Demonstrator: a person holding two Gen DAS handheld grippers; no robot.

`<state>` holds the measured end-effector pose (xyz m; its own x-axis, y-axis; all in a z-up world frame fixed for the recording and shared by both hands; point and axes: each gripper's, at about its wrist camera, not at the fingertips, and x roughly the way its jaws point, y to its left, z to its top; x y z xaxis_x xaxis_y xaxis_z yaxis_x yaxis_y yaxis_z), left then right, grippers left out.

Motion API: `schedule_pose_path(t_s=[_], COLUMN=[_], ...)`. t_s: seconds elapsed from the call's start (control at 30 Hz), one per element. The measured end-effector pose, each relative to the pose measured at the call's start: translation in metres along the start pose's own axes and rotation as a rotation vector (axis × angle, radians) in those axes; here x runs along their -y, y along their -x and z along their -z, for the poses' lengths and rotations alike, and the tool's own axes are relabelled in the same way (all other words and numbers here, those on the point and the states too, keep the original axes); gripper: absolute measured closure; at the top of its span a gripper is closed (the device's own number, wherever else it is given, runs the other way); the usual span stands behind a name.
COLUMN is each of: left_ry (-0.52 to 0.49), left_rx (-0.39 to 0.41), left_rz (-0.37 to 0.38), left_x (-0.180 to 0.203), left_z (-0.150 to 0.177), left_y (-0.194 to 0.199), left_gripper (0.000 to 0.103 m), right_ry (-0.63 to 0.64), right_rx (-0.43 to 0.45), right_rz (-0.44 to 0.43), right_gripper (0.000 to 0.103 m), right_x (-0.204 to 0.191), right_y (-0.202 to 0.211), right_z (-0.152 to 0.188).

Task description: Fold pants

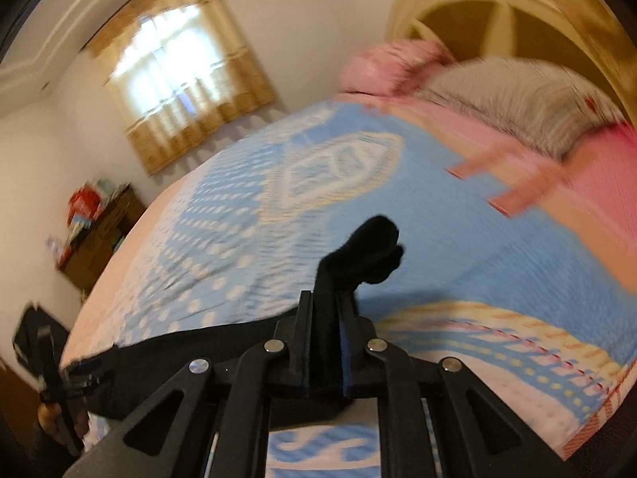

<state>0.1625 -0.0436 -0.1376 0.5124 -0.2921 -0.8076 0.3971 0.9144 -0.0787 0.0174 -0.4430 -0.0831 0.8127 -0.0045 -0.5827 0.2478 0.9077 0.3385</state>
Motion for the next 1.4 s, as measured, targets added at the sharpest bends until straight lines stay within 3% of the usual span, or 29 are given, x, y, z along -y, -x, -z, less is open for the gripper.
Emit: schedule_pose_path(t_s=[0.23, 0.33, 0.47, 0.6, 0.63, 0.67, 0.73, 0.9, 1.0, 1.07, 1.23, 1.3, 1.37, 1.4], left_ry=[-0.021, -0.034, -0.065, -0.083, -0.082, -0.080, -0.073, -0.048, -0.038, -0.056, -0.072, -0.073, -0.095, -0.104], left_rx=[0.009, 0.006, 0.008, 0.015, 0.008, -0.001, -0.024, -0.058, -0.089, -0.117, -0.158, -0.163, -0.159, -0.156], left_rz=[0.048, 0.062, 0.086, 0.134, 0.153, 0.170, 0.209, 0.290, 0.317, 0.297, 0.281, 0.269, 0.246, 0.234], left_x=[0.013, 0.020, 0.036, 0.059, 0.064, 0.069, 0.083, 0.115, 0.135, 0.152, 0.183, 0.188, 0.189, 0.190], left_z=[-0.006, -0.009, -0.018, -0.032, -0.034, -0.036, -0.041, -0.046, -0.047, -0.047, -0.050, -0.048, -0.044, -0.043], left_y=[0.001, -0.003, -0.010, -0.021, -0.024, -0.028, -0.036, -0.046, -0.056, -0.066, -0.082, -0.085, -0.083, -0.082], left_gripper=[0.001, 0.001, 0.002, 0.006, 0.008, 0.009, 0.014, 0.018, 0.021, 0.026, 0.043, 0.047, 0.055, 0.068], right_ry=[0.220, 0.293, 0.351, 0.364, 0.366, 0.365, 0.364, 0.290, 0.248, 0.161, 0.047, 0.015, 0.006, 0.008], right_rx=[-0.073, -0.159, -0.260, -0.325, -0.322, -0.329, -0.355, -0.272, -0.182, -0.169, -0.190, -0.196, -0.193, -0.188], right_rz=[-0.058, -0.086, -0.071, -0.086, -0.096, -0.105, -0.147, -0.181, -0.109, -0.115, -0.066, -0.086, -0.100, -0.100], right_gripper=[0.093, 0.093, 0.092, 0.090, 0.085, 0.070, 0.054, 0.053, 0.053, 0.053, 0.053, 0.053, 0.053, 0.053], right_x=[-0.090, -0.123, -0.137, -0.129, -0.128, -0.128, -0.125, -0.108, -0.089, -0.069, -0.041, -0.038, -0.040, -0.041], right_y=[-0.037, -0.071, -0.108, -0.125, -0.123, -0.121, -0.111, -0.073, -0.057, -0.056, -0.069, -0.071, -0.071, -0.070], right_z=[0.016, 0.040, 0.075, 0.088, 0.088, 0.087, 0.084, 0.056, 0.033, 0.025, 0.024, 0.025, 0.025, 0.025])
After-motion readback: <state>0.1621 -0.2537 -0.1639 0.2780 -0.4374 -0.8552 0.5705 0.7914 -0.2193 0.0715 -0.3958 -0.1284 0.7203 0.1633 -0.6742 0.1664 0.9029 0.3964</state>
